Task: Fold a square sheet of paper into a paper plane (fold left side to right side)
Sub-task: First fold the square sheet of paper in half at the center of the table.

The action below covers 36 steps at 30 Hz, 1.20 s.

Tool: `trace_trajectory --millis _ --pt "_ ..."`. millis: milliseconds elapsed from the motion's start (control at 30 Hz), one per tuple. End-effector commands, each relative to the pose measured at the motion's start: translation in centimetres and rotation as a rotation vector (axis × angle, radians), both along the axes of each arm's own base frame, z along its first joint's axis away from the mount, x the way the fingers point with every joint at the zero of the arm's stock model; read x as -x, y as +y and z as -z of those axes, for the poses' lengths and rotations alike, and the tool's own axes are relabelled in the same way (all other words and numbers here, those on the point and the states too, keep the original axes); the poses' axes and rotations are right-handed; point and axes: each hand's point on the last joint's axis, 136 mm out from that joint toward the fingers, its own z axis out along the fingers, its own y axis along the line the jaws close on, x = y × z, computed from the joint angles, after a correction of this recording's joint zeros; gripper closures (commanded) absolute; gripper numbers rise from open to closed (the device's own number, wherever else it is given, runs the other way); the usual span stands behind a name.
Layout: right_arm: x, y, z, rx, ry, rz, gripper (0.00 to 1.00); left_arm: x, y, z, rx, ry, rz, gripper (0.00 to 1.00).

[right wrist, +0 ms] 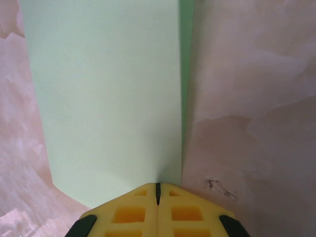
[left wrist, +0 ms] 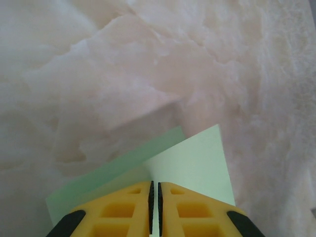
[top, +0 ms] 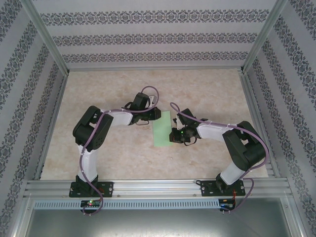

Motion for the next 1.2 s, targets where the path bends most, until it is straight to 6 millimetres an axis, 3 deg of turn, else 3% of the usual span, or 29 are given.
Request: trace_trajectory --millis 0,333,700,933,1067,1167 --pt "3.3 -2.9 3.2 0.142 0.127 0.010 0.97 -0.6 0.7 1.6 -0.050 0.011 -0.022 0.85" --pt "3.6 -3.2 3.0 0.148 0.125 0.015 0.98 -1.6 4.0 3.8 -0.074 0.020 -0.132 0.85" --pt "4.0 -3.1 2.8 0.129 0.122 0.029 0.98 -4.7 6.8 3.2 -0.096 0.027 -0.178 0.84" --pt "3.8 -1.3 2.3 0.047 0.109 0.054 0.97 -5.4 6.6 -0.7 -0.062 -0.022 -0.147 0.81" --pt "3.4 0.5 1.0 -0.043 0.070 0.060 0.96 -4.0 6.8 -4.1 -0.031 -0.060 -0.137 0.79" --pt "2.3 0.7 -0.7 -0.065 0.004 0.070 0.89 -2.1 7.0 -5.7 -0.002 -0.052 -0.129 0.79"
